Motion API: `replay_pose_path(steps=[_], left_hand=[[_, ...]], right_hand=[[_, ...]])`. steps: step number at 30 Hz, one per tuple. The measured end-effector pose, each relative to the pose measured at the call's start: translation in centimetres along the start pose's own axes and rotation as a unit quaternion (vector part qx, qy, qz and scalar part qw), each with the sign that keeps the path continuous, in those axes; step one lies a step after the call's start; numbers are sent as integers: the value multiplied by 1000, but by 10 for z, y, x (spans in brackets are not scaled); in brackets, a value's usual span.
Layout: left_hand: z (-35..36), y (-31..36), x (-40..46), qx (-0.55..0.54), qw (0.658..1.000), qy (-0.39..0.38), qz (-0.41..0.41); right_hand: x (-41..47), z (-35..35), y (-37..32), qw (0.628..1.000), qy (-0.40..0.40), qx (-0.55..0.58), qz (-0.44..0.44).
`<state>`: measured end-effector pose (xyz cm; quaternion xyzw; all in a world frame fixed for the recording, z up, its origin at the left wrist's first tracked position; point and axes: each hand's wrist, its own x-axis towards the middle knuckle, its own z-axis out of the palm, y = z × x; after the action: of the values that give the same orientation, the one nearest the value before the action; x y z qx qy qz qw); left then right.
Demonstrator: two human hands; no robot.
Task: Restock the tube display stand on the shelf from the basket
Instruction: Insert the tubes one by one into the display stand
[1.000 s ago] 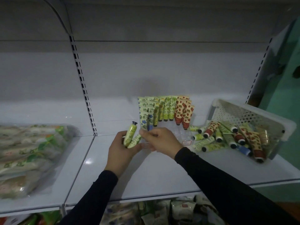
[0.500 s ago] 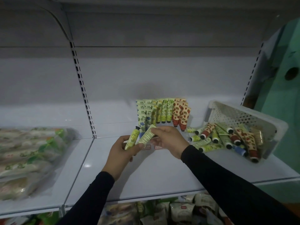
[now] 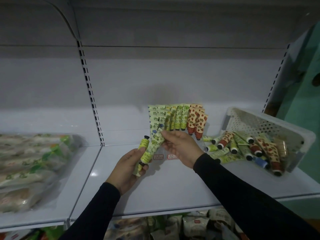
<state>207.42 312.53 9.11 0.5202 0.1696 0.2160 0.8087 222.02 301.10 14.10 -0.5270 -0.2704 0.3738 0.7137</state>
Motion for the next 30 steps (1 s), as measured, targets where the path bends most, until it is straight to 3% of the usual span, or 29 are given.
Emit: replay_pose_path(steps=[4,14,22,26,30], left_hand=[[-7,-3,5,-1,1000,6,3],[0,-9,7,-21,999,30,4],[2,-13,15,-11,997,80,16],[-15,-12,27,166,966,181,76],[-28,-13,35,340,906,218,130]], right_hand=[[1,-2,4,999,43,8,-14],[-4,-9,5,998,20,50,8],[-5,-17,-4,996,63,-18,-53],[-5,-35,-28,970,131,-153,-133],[10,-56,-44,907,219,-302,-196]])
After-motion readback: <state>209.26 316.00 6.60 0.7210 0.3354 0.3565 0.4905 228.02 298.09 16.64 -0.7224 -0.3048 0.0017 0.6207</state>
